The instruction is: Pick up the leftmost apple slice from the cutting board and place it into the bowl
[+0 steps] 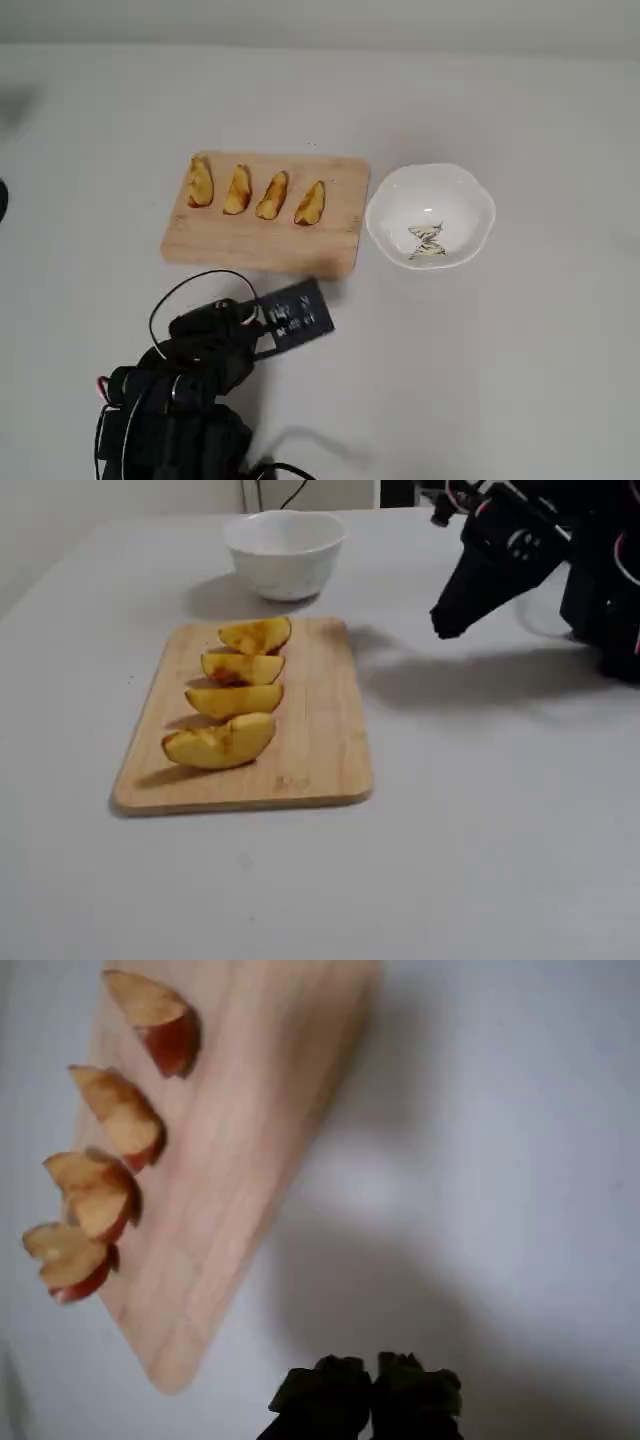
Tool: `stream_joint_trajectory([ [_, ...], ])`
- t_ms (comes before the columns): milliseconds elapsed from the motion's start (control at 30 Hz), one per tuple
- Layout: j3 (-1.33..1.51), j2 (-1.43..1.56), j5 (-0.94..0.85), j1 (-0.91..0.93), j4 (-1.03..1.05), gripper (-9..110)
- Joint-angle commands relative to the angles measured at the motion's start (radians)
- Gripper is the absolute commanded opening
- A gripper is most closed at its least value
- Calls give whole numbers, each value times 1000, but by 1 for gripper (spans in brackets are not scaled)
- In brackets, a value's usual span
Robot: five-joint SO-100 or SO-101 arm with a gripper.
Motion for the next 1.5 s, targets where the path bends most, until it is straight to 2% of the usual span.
stream_joint_trajectory([
  [0, 0, 11, -77, -32, -28, 0],
  [267, -130, -67, -255, -150, -43, 14],
  [433, -445, -560, -356, -232, -133, 21],
  [700, -954, -1112, -460, -382, -63, 32],
  [1200, -1753, -1878, -607, -328, 89, 33],
  [1467, -1968, -2083, -661, -298, 126, 33],
])
